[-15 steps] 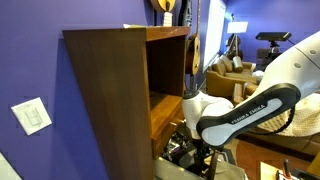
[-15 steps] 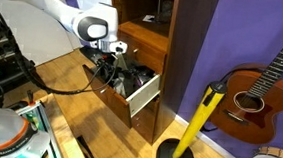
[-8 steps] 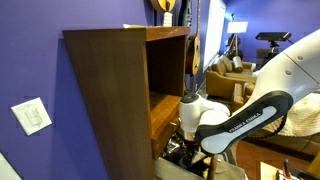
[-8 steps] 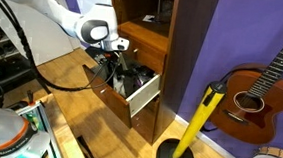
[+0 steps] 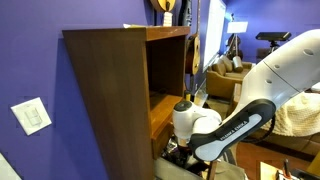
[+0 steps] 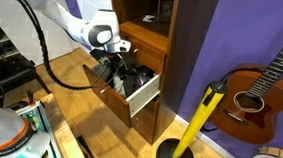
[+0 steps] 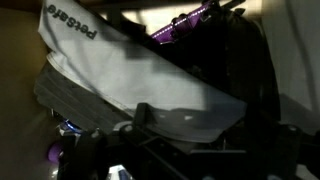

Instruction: Open the drawer and take the book out

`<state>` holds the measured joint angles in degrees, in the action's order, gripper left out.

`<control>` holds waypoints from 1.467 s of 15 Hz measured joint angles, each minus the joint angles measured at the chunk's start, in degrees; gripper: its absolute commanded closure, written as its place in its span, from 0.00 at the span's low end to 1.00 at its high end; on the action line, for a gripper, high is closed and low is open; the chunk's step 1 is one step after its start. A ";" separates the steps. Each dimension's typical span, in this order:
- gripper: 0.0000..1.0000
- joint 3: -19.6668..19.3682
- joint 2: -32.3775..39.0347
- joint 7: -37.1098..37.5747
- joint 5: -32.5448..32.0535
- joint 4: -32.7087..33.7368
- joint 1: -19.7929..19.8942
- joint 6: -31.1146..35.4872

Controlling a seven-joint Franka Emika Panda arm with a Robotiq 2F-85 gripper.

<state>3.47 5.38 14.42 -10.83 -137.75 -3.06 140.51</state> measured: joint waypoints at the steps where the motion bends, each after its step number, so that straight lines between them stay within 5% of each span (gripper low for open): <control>1: 0.00 -0.01 0.54 0.00 -0.31 0.38 -0.05 -0.09; 3: 0.06 -0.09 1.43 0.23 -1.36 1.12 -0.30 -0.89; 4: 0.25 -0.12 1.84 0.43 -2.08 1.48 -0.44 -1.41; 6: 0.30 -0.18 2.57 0.97 -3.70 2.14 -0.81 -2.52; 15: 0.99 -0.55 3.24 2.77 -8.04 3.14 -1.86 -6.06; 21: 1.00 -1.21 2.24 3.27 -8.63 3.09 -1.86 -6.45; 22: 0.74 -1.34 1.78 3.68 -9.14 3.05 -1.86 -6.51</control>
<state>2.13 7.16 18.10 -19.97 -134.70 -4.91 134.00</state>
